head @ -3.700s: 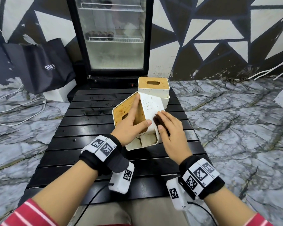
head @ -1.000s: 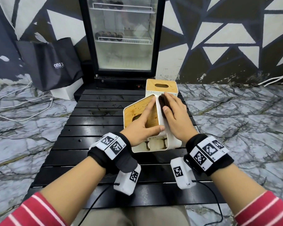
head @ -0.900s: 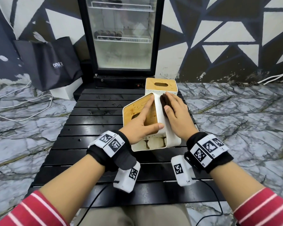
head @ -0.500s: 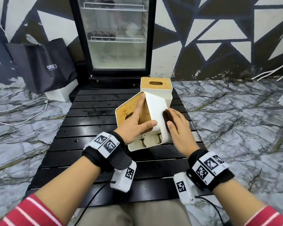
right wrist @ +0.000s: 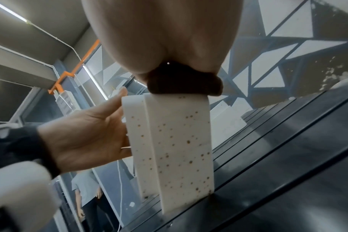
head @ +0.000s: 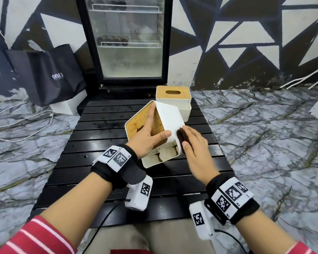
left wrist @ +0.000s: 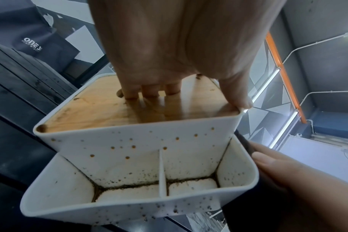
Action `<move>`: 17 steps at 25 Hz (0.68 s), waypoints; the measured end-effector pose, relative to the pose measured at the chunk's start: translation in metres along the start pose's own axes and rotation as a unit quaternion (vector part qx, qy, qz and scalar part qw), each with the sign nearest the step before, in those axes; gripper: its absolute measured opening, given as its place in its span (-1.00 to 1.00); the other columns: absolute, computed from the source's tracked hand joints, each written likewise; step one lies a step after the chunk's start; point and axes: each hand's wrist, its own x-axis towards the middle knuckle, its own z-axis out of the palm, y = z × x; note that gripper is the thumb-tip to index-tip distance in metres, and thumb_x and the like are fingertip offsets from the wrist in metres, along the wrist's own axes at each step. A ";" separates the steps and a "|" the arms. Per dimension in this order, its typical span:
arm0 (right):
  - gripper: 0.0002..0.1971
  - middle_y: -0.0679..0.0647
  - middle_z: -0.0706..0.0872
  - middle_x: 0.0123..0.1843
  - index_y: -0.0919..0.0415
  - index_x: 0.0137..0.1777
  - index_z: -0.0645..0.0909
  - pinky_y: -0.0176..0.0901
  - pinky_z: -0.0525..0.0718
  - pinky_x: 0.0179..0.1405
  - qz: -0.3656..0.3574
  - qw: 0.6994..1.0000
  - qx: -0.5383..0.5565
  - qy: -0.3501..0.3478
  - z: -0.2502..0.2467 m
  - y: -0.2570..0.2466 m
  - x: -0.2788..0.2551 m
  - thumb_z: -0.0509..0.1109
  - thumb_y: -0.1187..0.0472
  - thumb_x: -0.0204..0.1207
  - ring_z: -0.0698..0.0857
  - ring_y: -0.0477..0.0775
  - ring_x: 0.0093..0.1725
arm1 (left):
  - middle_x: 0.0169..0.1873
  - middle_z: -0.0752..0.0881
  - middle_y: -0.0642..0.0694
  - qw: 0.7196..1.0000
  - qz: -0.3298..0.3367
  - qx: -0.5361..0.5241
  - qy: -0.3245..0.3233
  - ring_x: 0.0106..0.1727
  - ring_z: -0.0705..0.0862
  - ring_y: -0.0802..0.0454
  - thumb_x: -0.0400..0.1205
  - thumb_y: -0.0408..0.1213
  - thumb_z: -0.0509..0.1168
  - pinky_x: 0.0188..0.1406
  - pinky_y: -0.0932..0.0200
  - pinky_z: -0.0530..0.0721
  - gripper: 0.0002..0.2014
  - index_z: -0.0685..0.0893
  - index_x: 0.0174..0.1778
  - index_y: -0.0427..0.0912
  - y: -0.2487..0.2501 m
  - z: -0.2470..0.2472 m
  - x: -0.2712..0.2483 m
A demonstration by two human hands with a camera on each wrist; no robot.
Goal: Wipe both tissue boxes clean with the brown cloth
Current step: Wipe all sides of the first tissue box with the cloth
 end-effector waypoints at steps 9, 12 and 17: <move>-0.52 0.01 0.31 0.54 0.10 0.52 0.26 -0.58 -0.05 0.30 -0.003 1.000 0.004 -0.003 -0.002 -0.013 0.001 -0.02 0.13 0.59 0.21 0.02 0.49 | 0.57 0.28 -0.07 1.000 0.012 -0.016 -0.003 0.50 0.41 0.02 0.34 0.25 0.31 0.55 -0.12 0.32 -0.20 -0.20 0.17 0.88 -0.002 -0.005 -0.007; -0.47 0.01 0.30 0.55 0.10 0.54 0.24 -0.50 -0.05 0.34 -0.044 0.999 -0.006 -0.003 -0.002 -0.029 0.006 -0.04 0.08 0.55 0.17 -0.10 0.42 | 0.58 0.26 -0.05 0.999 0.022 -0.021 -0.018 0.53 0.36 0.03 0.37 0.22 0.32 0.56 -0.12 0.31 -0.20 -0.19 0.20 0.86 0.001 -0.003 -0.007; -0.47 0.01 0.28 0.56 0.07 0.54 0.21 -0.39 -0.02 0.40 -0.044 0.999 -0.003 -0.018 -0.004 -0.031 0.004 -0.04 0.07 0.55 0.16 -0.08 0.44 | 0.60 0.22 -0.03 0.999 0.015 -0.024 -0.018 0.54 0.34 0.04 0.47 0.07 0.32 0.57 -0.09 0.29 -0.15 -0.24 0.34 0.66 -0.001 -0.003 -0.010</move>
